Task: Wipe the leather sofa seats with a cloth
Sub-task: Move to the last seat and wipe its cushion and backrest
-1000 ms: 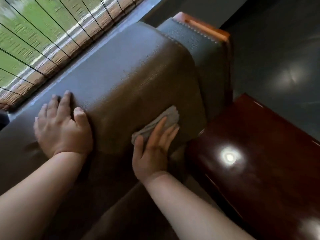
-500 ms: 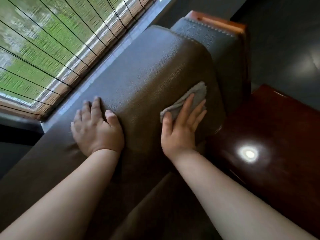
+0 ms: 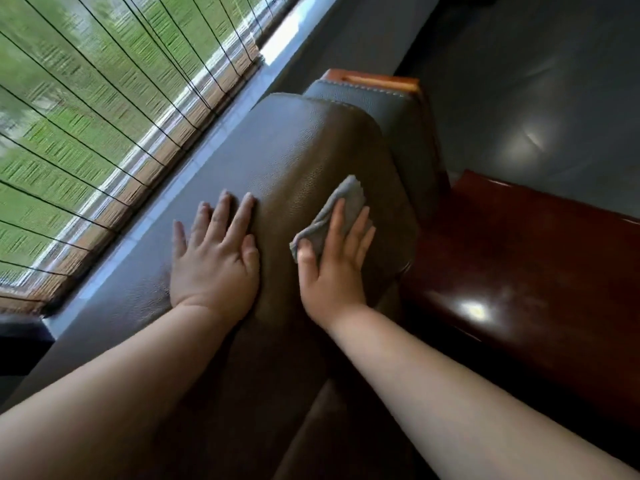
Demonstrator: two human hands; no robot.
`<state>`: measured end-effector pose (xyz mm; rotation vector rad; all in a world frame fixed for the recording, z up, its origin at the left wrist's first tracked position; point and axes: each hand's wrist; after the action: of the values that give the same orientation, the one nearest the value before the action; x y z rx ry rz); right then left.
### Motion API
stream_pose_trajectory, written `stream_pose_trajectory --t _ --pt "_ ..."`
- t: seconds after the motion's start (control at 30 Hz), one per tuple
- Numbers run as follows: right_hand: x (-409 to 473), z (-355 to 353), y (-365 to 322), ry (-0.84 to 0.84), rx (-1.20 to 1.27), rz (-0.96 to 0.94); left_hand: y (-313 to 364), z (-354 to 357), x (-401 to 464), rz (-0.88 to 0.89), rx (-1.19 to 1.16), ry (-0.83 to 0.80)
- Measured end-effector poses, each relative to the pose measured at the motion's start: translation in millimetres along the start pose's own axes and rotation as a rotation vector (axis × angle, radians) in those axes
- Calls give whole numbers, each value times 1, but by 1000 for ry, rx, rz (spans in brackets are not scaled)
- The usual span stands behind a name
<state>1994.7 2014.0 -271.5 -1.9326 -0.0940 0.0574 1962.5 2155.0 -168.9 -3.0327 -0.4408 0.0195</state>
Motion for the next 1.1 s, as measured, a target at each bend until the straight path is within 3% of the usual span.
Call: stream_pose_trajectory --t 0.13,0.27,0.33,0.4,0.53,0.6,0.73,0.83,0.97,1.1 --pt "62 -17 1 159 116 120 20 -25 56 252 -106 -165" --pt "-11 14 20 115 151 6 64 -6 81 370 -1 26" --pt "-32 20 49 37 90 -56 61 2 78 378 -8 88" --pt "10 6 77 59 -12 -42 56 4 77 373 -24 118" --pt "108 -34 87 230 156 224 59 7 78 394 -23 143" --pt "87 -29 74 237 212 188 59 6 78 397 -40 157" --pt "-5 4 57 95 191 32 59 5 76 388 -42 168" --pt "39 -11 75 125 157 96 59 7 76 399 -46 181" --pt "110 -43 95 234 298 296 60 7 75 394 -51 184" --pt "40 -10 82 171 326 297 61 6 75 393 -52 181"
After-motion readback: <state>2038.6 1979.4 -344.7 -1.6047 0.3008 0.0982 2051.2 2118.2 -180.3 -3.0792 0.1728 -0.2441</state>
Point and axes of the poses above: each hand's wrist, its own x-axis towards the middle knuckle, its own z-axis out of the palm, y = z × x, and after that the axes turned 2 degrees about -y, right-handed
